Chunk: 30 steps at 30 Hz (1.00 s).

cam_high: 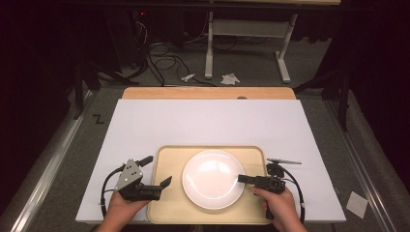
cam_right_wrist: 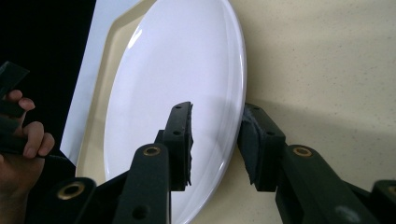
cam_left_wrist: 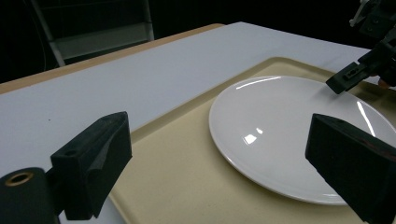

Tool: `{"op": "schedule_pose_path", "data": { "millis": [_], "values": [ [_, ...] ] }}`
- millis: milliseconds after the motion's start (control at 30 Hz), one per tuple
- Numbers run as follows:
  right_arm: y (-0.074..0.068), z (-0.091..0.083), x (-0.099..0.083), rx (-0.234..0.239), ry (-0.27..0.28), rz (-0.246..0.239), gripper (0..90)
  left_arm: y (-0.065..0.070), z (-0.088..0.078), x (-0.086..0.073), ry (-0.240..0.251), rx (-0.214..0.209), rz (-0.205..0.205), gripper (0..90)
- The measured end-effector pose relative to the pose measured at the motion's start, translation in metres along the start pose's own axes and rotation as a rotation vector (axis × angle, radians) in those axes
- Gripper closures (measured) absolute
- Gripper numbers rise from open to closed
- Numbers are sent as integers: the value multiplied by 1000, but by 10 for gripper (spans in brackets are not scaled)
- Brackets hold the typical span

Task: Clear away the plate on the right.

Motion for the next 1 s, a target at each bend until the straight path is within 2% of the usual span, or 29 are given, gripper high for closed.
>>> {"op": "schedule_pose_path", "data": {
  "millis": [433, 533, 600, 733, 833, 900, 933, 1000],
  "values": [
    [3, 1, -2, -30, -22, -25, 634, 1, 0, 0, -2, -4, 6, 80],
    [3, -2, 0, -36, 2, -40, 620, 1, 0, 0, -3, -5, 8, 80],
    [0, -6, 2, -17, 14, -37, 609, 1, 0, 0, -3, -4, 11, 80],
    [-3, -14, 6, 4, 50, -73, 614, 0, 0, 0, -6, -3, 7, 80],
    [-11, -22, 11, 50, 114, -165, 605, 1, 0, 0, -9, -4, 3, 80],
    [-15, -26, 13, 63, 147, -213, 588, 1, 1, 0, -13, -3, 5, 80],
    [-18, -29, 15, 74, 172, -258, 574, 1, 1, -1, -14, -2, 4, 80],
    [-22, -33, 21, 55, 230, -341, 559, 1, 2, -1, -19, -2, 4, 78]
  ]
}}
Point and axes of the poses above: each handheld gripper's, and its own axes: z roughly forward along the jaws, x roughly out of its top, y roughly to its right, the point moved 9 cm from there along z, roughly forward along the jaws, and after that the axes turned 13 degrees about z, right-handed, at the moved point
